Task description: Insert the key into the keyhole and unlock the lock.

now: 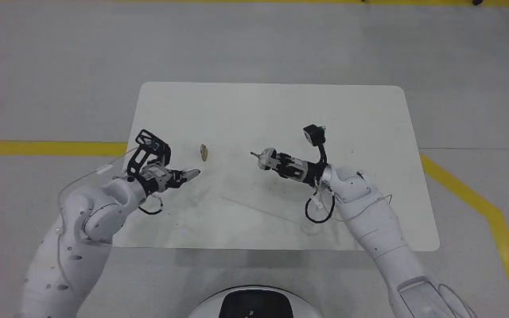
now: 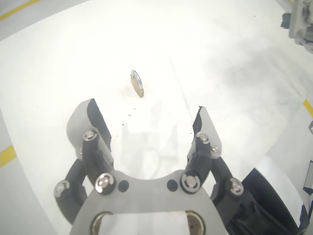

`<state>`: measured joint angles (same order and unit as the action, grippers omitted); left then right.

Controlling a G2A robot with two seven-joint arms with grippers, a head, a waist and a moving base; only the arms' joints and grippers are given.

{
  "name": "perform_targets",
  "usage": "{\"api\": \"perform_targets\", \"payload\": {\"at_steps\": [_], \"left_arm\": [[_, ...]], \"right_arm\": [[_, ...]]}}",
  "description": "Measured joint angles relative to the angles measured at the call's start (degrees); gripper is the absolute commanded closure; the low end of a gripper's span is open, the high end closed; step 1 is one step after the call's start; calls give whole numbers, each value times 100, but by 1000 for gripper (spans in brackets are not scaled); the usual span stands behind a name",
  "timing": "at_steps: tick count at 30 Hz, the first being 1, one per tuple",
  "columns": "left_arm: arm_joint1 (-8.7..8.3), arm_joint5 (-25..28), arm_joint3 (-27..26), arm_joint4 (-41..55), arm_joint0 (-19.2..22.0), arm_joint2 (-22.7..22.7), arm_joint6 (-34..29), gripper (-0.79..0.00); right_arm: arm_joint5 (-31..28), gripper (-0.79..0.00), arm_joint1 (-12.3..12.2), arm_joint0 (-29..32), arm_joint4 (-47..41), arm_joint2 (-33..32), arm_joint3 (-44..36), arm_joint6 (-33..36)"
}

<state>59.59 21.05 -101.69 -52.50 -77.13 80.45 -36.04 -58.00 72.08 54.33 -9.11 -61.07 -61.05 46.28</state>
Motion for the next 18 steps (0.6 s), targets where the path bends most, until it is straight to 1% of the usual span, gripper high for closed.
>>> {"api": "perform_targets", "payload": {"at_steps": [2, 4, 7, 10, 13, 18], "left_arm": [[54, -347, 110, -86, 271, -331, -204, -437], [113, -758, 251, -403, 583, -675, -350, -397], [217, -1325, 496, -885, 970, -1188, -405, -372], [308, -1594, 740, -875, 1274, -1526, -489, -351], [366, -1753, 908, -929, 1457, -1706, -502, -351], [425, -1822, 1089, -1000, 1583, -1856, -473, -320]], "right_arm": [[0, 0, 0, 0, 0, 0, 0, 0], [0, 0, 0, 0, 0, 0, 0, 0], [0, 0, 0, 0, 0, 0, 0, 0], [0, 0, 0, 0, 0, 0, 0, 0], [0, 0, 0, 0, 0, 0, 0, 0], [0, 0, 0, 0, 0, 0, 0, 0]]}}
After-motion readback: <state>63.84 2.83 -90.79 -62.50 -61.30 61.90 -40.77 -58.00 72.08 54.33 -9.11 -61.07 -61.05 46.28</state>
